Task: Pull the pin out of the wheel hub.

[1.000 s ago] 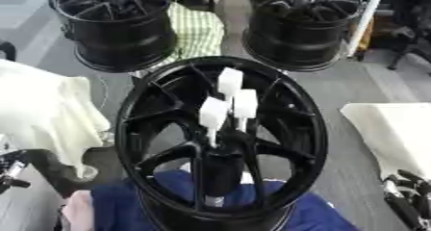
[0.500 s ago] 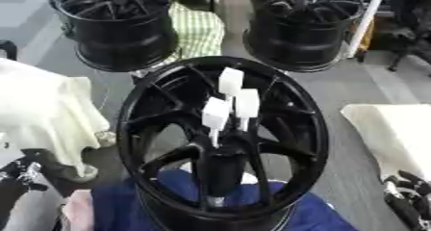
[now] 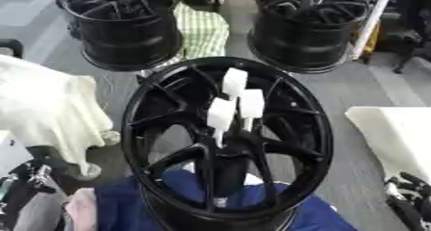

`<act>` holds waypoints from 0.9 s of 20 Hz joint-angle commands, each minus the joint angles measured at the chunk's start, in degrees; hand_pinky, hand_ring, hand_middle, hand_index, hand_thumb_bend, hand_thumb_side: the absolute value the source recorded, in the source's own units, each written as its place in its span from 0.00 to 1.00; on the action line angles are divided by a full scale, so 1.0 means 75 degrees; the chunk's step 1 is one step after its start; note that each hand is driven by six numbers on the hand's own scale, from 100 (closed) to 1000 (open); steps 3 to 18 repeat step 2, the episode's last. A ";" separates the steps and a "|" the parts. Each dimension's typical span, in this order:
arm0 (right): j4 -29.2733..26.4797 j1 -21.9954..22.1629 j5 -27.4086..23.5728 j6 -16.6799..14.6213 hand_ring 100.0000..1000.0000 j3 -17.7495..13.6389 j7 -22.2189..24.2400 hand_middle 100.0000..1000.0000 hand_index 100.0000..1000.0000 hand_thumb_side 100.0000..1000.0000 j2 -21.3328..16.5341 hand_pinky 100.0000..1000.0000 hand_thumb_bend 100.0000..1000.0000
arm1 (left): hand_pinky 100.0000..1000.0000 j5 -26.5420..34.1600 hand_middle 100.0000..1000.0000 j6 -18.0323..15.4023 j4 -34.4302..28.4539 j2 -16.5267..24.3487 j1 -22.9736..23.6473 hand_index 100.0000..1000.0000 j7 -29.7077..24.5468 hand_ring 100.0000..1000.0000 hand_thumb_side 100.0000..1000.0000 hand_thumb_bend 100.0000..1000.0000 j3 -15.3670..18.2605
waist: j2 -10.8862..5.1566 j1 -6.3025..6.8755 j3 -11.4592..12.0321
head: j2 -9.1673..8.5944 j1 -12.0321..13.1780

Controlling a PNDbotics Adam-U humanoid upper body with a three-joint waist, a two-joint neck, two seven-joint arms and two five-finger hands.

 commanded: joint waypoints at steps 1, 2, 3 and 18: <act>-0.0122 -0.0029 0.0009 -0.0016 0.46 -0.0060 -0.0025 0.55 0.77 0.23 -0.0116 0.52 0.02 | 0.49 -0.0022 0.58 -0.0060 -0.0061 0.0162 -0.0057 0.76 0.0002 0.78 0.48 0.07 -0.0028 | -0.0063 0.0017 0.0015 | -0.0059 -0.0002; -0.0122 -0.0029 0.0008 -0.0017 0.46 -0.0060 -0.0025 0.55 0.77 0.23 -0.0116 0.52 0.02 | 0.49 -0.0035 0.58 -0.0069 -0.0065 0.0161 -0.0053 0.76 0.0001 0.78 0.48 0.07 -0.0029 | -0.0062 0.0017 0.0015 | -0.0056 -0.0003; -0.0122 -0.0029 0.0008 -0.0017 0.46 -0.0060 -0.0025 0.55 0.77 0.23 -0.0116 0.52 0.02 | 0.49 -0.0035 0.58 -0.0069 -0.0065 0.0161 -0.0053 0.76 0.0001 0.78 0.48 0.07 -0.0029 | -0.0062 0.0017 0.0015 | -0.0056 -0.0003; -0.0122 -0.0029 0.0008 -0.0017 0.46 -0.0060 -0.0025 0.55 0.77 0.23 -0.0116 0.52 0.02 | 0.49 -0.0035 0.58 -0.0069 -0.0065 0.0161 -0.0053 0.76 0.0001 0.78 0.48 0.07 -0.0029 | -0.0062 0.0017 0.0015 | -0.0056 -0.0003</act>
